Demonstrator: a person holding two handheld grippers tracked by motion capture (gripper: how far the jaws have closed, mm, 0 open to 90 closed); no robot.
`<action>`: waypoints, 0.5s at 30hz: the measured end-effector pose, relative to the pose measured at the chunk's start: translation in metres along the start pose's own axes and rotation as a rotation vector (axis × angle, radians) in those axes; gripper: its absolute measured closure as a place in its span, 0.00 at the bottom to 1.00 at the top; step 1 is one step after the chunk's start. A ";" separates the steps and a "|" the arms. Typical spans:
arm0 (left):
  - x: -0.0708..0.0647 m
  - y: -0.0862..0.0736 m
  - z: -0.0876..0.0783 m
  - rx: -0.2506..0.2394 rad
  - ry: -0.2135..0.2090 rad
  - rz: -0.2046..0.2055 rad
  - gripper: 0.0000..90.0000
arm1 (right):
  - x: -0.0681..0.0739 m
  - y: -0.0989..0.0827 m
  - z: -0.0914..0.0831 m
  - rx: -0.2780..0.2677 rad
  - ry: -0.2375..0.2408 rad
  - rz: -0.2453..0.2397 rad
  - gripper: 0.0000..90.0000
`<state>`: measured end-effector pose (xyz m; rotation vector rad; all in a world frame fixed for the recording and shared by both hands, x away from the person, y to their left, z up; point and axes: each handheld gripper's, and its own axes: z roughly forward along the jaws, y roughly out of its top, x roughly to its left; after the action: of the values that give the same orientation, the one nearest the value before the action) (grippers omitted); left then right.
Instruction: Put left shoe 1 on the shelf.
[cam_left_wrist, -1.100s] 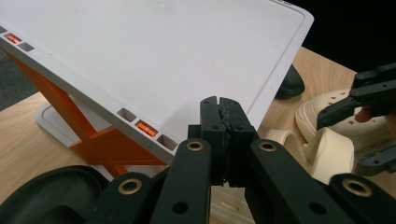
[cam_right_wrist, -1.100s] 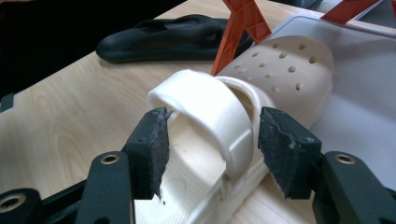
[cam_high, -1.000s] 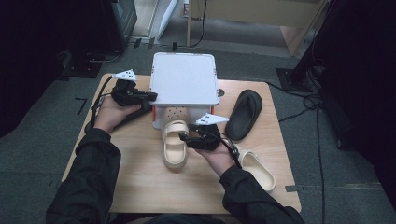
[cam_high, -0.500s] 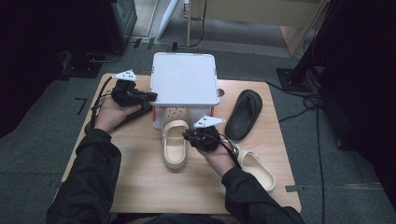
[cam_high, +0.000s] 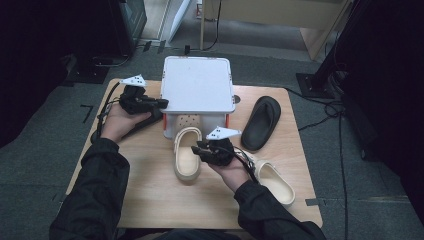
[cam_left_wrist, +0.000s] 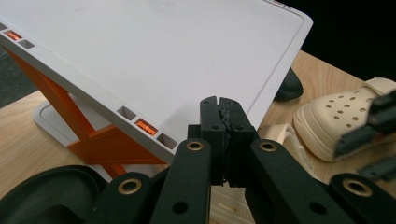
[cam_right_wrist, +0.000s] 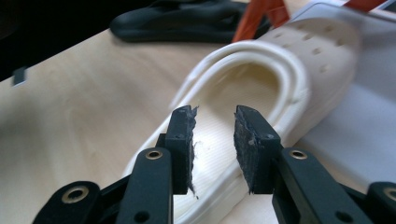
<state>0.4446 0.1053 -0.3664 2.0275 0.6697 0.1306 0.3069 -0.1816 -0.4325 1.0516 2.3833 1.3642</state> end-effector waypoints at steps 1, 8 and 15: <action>0.000 0.000 0.000 0.001 0.000 -0.001 1.00 | 0.003 -0.002 -0.001 0.006 0.004 -0.003 0.76; 0.000 0.000 0.000 0.001 -0.003 -0.002 1.00 | 0.029 -0.028 -0.008 0.068 0.058 -0.018 0.78; 0.001 -0.001 0.000 -0.003 -0.008 -0.004 1.00 | 0.044 -0.057 0.001 0.128 0.100 -0.032 0.79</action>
<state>0.4452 0.1065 -0.3669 2.0226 0.6676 0.1207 0.2475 -0.1697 -0.4723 0.9930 2.5781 1.2977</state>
